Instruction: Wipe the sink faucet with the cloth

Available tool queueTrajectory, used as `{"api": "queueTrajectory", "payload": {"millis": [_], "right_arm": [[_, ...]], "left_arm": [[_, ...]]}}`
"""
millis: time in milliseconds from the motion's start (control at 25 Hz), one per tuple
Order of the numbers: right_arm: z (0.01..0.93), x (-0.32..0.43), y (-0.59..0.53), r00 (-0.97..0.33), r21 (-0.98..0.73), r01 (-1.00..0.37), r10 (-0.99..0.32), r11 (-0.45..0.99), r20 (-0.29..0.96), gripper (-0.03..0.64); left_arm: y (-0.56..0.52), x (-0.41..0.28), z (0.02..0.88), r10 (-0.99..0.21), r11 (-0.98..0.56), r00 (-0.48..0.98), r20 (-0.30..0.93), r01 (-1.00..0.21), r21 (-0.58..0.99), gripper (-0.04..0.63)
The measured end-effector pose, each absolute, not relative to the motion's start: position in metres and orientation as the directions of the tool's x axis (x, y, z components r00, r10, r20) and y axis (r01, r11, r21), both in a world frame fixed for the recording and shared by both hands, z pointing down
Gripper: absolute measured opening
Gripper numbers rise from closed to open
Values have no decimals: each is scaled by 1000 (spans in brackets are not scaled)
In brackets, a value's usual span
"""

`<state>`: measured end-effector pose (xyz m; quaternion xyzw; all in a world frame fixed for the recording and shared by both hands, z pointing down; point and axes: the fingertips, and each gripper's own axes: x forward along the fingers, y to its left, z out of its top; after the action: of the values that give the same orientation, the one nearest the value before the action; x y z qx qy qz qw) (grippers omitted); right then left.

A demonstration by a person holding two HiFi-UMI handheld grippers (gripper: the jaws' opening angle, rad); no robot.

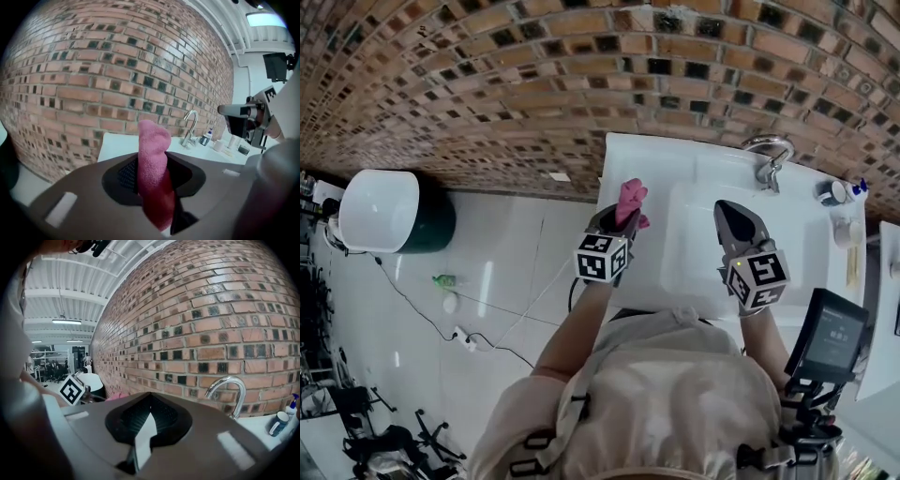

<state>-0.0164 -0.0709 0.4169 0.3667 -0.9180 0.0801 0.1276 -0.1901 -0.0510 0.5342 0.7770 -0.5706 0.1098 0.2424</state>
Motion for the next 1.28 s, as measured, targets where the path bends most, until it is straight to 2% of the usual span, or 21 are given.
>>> {"api": "queueTrajectory", "payload": {"millis": [480,840,1040,1280], "right_arm": [[436,-51,-43,-716,-46,-656,-603,753,351,-6],[438,-35,-57,-684,-70,-697,-633,713,362,-6],[437,-31,-67,-678,-59,-702,-641,710,359,-6],[435,-30,-71,-686,-69,-698,-639,713,347,-6]], "left_arm": [[-27,-182,637,-717,-285,348,605,-937,201,132],[-26,-180,677,-629,-302,334,702,-937,176,137],[-29,-176,685,-621,-345,307,721,-933,100,144],[-32,-176,665,-631,-352,323,705,-930,110,215]]}}
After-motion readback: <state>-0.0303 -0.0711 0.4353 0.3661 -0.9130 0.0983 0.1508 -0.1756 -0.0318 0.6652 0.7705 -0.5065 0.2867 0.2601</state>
